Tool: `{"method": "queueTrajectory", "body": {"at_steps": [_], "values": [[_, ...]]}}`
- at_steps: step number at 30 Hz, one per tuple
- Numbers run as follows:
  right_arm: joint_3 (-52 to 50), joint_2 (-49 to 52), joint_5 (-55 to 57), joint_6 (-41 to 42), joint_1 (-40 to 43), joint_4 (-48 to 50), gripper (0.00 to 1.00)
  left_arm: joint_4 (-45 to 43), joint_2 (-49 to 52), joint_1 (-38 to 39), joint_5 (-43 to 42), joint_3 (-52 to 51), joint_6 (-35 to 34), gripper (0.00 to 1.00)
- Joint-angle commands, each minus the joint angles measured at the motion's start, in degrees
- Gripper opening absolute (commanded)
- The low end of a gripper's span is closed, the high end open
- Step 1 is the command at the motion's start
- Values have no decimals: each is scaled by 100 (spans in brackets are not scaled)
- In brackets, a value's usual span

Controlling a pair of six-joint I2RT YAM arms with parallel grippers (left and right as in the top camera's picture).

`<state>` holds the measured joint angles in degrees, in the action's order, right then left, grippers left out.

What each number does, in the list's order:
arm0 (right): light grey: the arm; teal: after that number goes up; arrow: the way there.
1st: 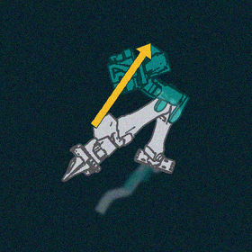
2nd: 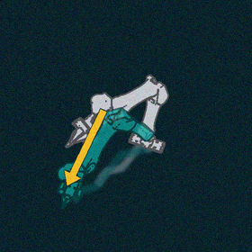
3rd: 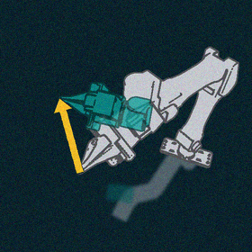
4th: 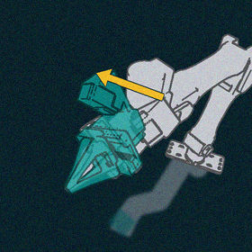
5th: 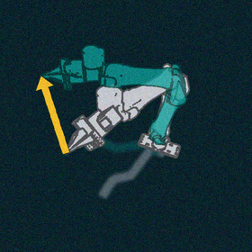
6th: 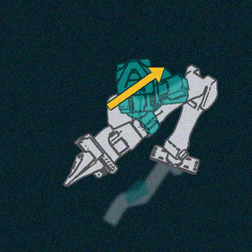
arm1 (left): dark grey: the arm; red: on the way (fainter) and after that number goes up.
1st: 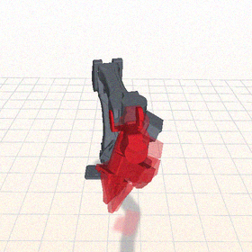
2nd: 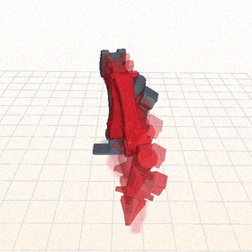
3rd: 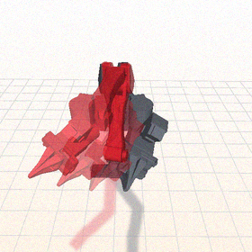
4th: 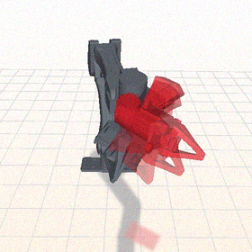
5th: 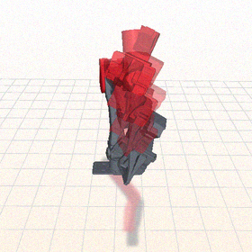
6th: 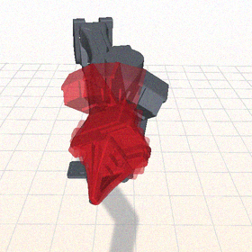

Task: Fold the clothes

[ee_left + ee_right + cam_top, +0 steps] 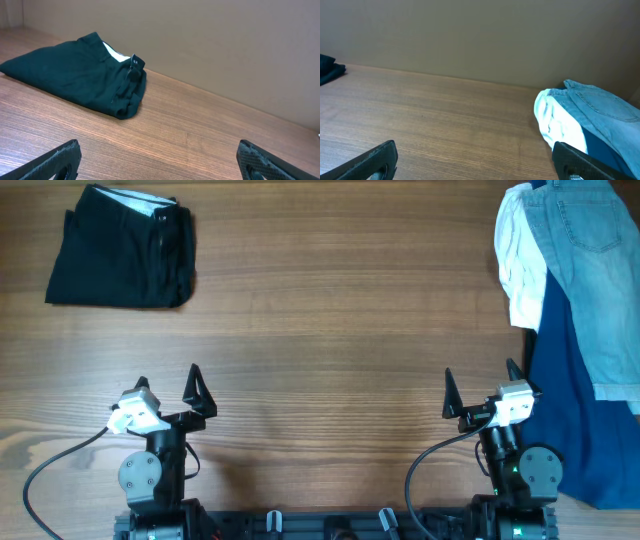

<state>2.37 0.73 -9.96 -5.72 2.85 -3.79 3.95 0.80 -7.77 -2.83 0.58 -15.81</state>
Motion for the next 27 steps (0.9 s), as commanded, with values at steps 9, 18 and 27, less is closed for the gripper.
{"method": "queueTrajectory", "body": {"at_steps": [9,18,27], "values": [[-15,7,101,-101,-22,57,100,33,-42,4,57,-26,-7,100],[-15,7,-142,-7,-22,348,100,-138,-42,4,-334,-26,-79,100],[1110,962,-212,415,-22,1360,100,-734,337,4,-831,798,-901,100]]}}
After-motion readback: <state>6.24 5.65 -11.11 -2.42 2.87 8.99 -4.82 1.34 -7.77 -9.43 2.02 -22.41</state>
